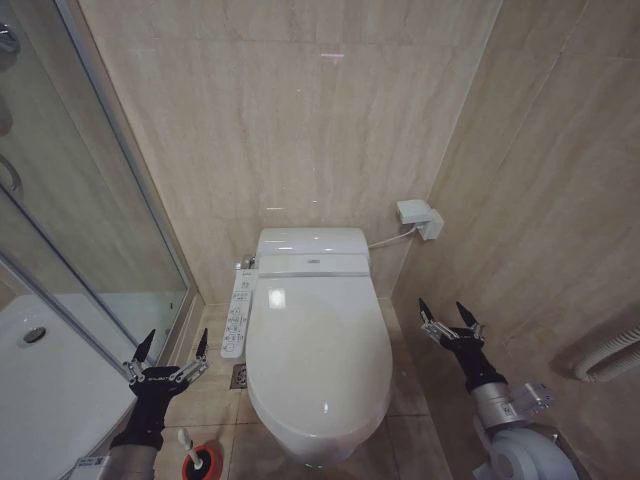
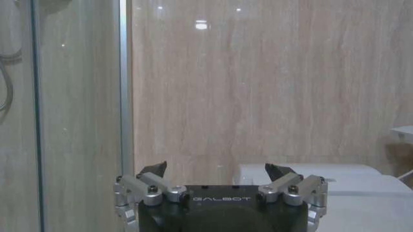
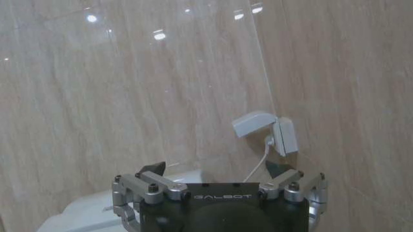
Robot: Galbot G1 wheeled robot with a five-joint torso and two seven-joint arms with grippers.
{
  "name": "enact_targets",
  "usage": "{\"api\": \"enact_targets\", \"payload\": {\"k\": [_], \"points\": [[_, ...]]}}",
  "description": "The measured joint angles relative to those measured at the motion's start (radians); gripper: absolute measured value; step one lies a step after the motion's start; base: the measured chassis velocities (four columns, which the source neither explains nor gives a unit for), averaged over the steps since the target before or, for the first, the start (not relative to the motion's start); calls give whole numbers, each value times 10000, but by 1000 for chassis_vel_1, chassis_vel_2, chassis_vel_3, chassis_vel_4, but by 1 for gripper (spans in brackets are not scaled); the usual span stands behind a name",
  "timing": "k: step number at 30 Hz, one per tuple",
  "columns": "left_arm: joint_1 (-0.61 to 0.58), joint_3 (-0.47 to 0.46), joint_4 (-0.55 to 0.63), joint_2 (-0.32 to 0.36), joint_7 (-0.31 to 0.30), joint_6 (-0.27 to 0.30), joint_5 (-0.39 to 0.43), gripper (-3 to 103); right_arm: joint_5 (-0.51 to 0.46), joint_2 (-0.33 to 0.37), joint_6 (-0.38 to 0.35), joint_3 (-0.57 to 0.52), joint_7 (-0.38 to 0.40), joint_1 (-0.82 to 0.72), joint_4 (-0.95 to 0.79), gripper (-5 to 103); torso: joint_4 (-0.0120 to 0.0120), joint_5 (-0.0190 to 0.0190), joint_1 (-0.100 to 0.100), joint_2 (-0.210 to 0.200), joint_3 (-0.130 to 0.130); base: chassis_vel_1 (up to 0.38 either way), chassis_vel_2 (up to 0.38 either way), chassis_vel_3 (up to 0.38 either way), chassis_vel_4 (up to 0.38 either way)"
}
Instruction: Open the toilet lid, clean the toilet bowl with a toilet brush, close the toilet lid, and flush.
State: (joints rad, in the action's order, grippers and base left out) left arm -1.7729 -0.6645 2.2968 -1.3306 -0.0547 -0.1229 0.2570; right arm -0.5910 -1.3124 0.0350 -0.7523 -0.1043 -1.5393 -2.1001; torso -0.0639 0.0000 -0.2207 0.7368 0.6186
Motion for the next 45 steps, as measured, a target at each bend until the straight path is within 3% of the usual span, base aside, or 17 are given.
{"api": "enact_targets", "payload": {"k": [32, 35, 40, 43, 45], "points": [[13, 0, 0, 0, -2, 16, 3, 99, 0, 1, 3, 0, 1, 0, 7, 100, 1, 0, 0, 0, 0, 0, 0, 0, 0], [171, 28, 0, 26, -43, 243, 66, 102, 0, 0, 3, 0, 1, 0, 6, 100, 4, 1, 0, 0, 0, 0, 0, 0, 0], [1295, 239, 19, 241, -371, 1896, 594, 102, 0, 1, 3, 0, 1, 1, 7, 100, -1, 0, 0, 0, 0, 0, 0, 0, 0], [1560, 296, 28, 293, -452, 2295, 725, 99, 0, 0, 3, 0, 1, 2, 7, 100, -1, 0, 0, 0, 0, 0, 0, 0, 0], [2141, 415, 49, 412, -621, 3158, 1000, 99, 0, 1, 3, 0, 1, 2, 7, 100, 0, 0, 0, 0, 0, 0, 0, 0, 0]]}}
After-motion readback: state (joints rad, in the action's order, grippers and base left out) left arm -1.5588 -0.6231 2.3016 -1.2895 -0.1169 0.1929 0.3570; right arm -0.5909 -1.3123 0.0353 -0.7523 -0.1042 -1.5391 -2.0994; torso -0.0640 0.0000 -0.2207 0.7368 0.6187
